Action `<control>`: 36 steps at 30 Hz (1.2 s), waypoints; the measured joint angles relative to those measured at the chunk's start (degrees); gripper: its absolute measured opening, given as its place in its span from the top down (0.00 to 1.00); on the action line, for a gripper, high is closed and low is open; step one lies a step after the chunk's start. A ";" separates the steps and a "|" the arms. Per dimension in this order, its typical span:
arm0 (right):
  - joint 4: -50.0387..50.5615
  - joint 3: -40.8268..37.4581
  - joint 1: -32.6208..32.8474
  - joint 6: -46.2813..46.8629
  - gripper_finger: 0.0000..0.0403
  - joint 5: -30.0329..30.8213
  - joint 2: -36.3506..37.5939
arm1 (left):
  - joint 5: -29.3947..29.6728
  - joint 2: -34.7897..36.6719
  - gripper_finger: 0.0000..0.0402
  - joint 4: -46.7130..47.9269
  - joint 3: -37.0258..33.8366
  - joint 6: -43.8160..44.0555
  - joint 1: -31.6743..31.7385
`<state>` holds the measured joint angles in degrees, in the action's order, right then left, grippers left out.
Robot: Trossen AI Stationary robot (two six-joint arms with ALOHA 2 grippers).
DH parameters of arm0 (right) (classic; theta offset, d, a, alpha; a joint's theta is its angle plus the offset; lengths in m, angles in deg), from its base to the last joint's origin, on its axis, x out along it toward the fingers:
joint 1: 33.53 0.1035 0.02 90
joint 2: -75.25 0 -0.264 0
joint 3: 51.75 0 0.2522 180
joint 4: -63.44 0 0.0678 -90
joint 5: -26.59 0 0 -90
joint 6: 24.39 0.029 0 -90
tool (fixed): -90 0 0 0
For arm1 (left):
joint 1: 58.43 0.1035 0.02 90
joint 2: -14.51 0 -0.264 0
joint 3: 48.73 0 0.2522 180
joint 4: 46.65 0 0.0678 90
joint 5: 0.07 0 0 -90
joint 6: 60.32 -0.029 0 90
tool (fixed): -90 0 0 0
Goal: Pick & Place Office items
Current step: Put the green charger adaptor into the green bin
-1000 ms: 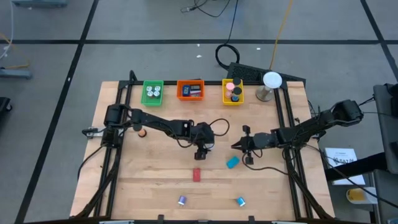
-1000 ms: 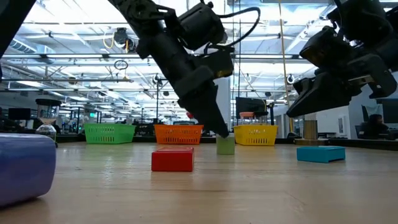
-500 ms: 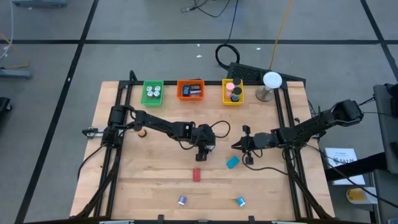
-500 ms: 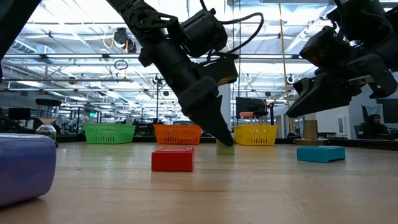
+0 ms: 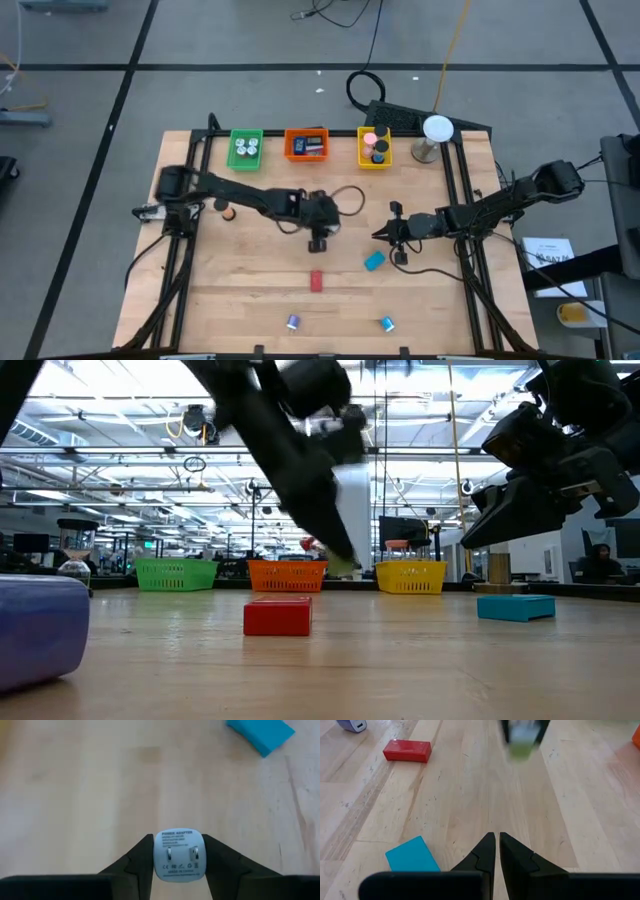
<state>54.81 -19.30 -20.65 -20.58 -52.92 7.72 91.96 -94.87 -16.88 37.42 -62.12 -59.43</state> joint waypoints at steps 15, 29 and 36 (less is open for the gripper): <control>-2.45 0.00 0.02 -0.19 0.96 0.04 0.00 | 24.00 45.42 0.66 21.31 -25.97 29.45 8.12; -4.19 0.00 0.02 -0.44 0.96 -0.03 0.00 | 15.96 44.73 0.66 14.53 -31.86 22.52 38.79; -4.00 0.00 0.02 -0.44 0.96 -0.05 0.00 | 15.95 37.48 0.66 13.34 -31.88 22.45 44.89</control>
<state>50.81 -19.30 -20.62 -21.02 -52.98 7.72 107.92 -57.40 -3.54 5.54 -39.66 -14.54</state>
